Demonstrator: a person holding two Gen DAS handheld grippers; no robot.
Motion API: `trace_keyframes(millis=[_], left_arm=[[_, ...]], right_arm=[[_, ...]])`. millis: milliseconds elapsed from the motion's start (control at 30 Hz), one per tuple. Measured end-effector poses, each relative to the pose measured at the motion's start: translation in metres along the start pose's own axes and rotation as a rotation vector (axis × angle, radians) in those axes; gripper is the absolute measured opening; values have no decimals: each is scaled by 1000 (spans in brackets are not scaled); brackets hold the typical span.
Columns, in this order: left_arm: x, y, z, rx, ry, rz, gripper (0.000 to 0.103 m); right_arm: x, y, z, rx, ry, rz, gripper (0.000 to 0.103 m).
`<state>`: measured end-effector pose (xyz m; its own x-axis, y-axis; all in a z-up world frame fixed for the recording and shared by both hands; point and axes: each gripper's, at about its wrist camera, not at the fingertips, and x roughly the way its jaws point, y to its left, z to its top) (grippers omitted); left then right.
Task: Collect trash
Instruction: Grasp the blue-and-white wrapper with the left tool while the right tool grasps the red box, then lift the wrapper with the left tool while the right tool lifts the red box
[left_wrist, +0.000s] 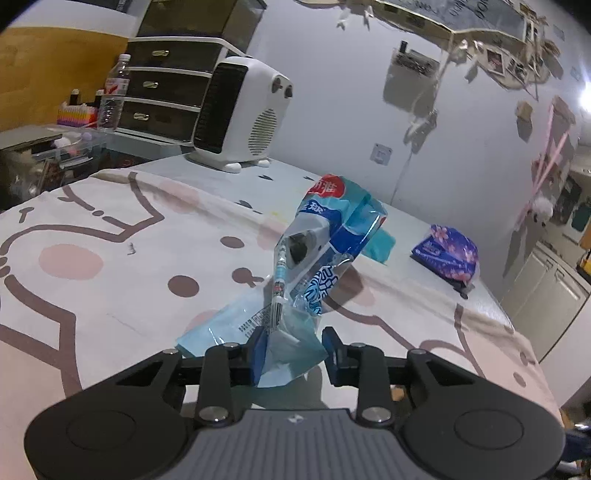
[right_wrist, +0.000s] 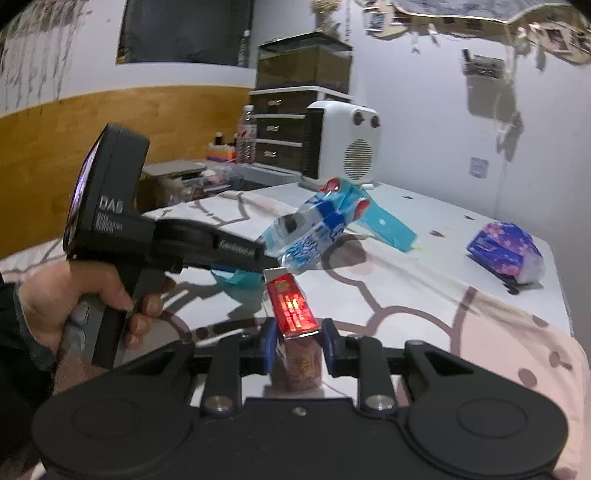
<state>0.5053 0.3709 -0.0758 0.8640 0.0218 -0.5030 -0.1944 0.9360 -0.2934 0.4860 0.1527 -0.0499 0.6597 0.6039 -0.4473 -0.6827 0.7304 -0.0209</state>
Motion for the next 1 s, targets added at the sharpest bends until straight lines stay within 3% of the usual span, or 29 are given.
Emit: trace_keyframes(millis=[167, 400, 567, 767, 1000], left_arm=[[-6, -4, -5, 14, 14, 0, 31], [-38, -17, -22, 35, 35, 25, 29], [-77, -33, -47, 73, 55, 28, 29], [-139, -44, -68, 78, 17, 7, 29], [-222, -49, -106, 36, -23, -89, 29]], right_arm=[[-41, -15, -8, 141, 11, 7, 24], [-111, -33, -41, 399, 43, 87, 23], [-156, -34, -69, 518, 32, 121, 23], [-201, -34, -100, 644, 40, 153, 23], [-230, -29, -132, 759, 96, 243, 23]])
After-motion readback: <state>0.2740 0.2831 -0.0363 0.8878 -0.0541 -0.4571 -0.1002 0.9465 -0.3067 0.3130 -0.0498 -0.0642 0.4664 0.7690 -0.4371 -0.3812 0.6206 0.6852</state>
